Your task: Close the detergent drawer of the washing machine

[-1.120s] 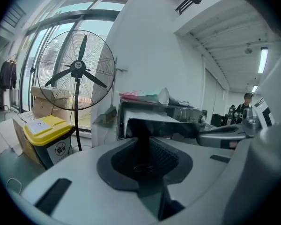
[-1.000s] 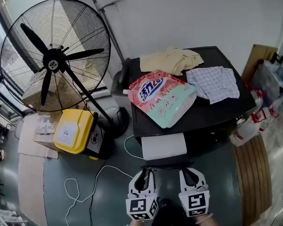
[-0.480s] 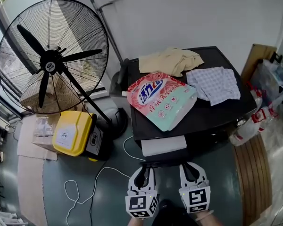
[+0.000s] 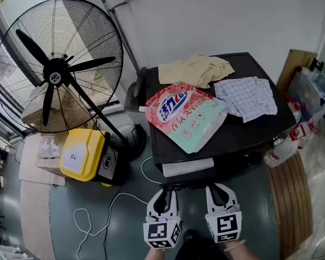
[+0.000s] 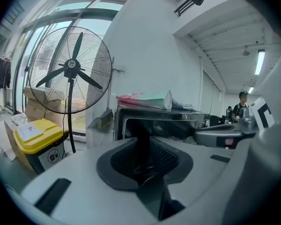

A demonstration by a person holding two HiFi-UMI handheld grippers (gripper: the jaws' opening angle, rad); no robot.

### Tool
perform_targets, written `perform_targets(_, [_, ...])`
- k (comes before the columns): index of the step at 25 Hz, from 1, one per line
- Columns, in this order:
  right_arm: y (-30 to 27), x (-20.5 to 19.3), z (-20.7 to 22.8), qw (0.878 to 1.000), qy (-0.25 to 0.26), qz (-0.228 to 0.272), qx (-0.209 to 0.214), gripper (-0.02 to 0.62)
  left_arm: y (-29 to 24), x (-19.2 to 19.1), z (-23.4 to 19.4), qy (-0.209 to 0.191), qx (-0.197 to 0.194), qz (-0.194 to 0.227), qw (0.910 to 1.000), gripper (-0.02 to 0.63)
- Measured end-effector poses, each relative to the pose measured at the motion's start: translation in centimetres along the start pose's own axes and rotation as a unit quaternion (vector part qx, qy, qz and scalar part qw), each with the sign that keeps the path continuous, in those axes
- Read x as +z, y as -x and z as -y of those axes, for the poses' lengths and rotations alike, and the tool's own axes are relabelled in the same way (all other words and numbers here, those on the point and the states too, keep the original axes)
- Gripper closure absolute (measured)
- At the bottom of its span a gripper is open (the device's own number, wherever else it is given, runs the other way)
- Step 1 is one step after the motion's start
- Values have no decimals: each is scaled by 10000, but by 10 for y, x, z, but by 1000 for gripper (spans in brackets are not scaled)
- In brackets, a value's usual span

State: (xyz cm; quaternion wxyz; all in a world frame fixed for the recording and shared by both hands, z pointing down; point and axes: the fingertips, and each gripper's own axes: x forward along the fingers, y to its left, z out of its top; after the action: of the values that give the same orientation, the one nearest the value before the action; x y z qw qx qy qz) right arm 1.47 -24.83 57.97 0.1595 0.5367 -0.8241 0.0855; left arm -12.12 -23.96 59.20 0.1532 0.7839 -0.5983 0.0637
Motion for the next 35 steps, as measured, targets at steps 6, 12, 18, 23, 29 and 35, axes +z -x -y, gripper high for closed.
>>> perform_targets(6, [-7, 3, 2, 10000, -12, 26, -27, 543, -6, 2, -3, -28, -23, 7, 10000, 512])
perform_targets(12, [-14, 6, 4, 10000, 13, 35, -47, 543, -14, 5, -7, -20, -46, -3, 10000, 511])
perform_targets(18, [-17, 7, 5, 9999, 39, 85, -97, 545, -16, 6, -9, -73, -55, 27, 10000, 514])
perform_targets(23, [-17, 7, 4, 9998, 39, 115, -133, 546, -17, 7, -10, -73, -81, 46, 9999, 517])
perform_targets(29, [-34, 12, 8, 10000, 14, 40, -34, 525, -34, 13, -13, 81, -126, -41, 9999, 488])
perform_targets(35, [-44, 17, 10, 10000, 17, 57, -65, 514, -43, 19, -15, 69, -147, -47, 9999, 480])
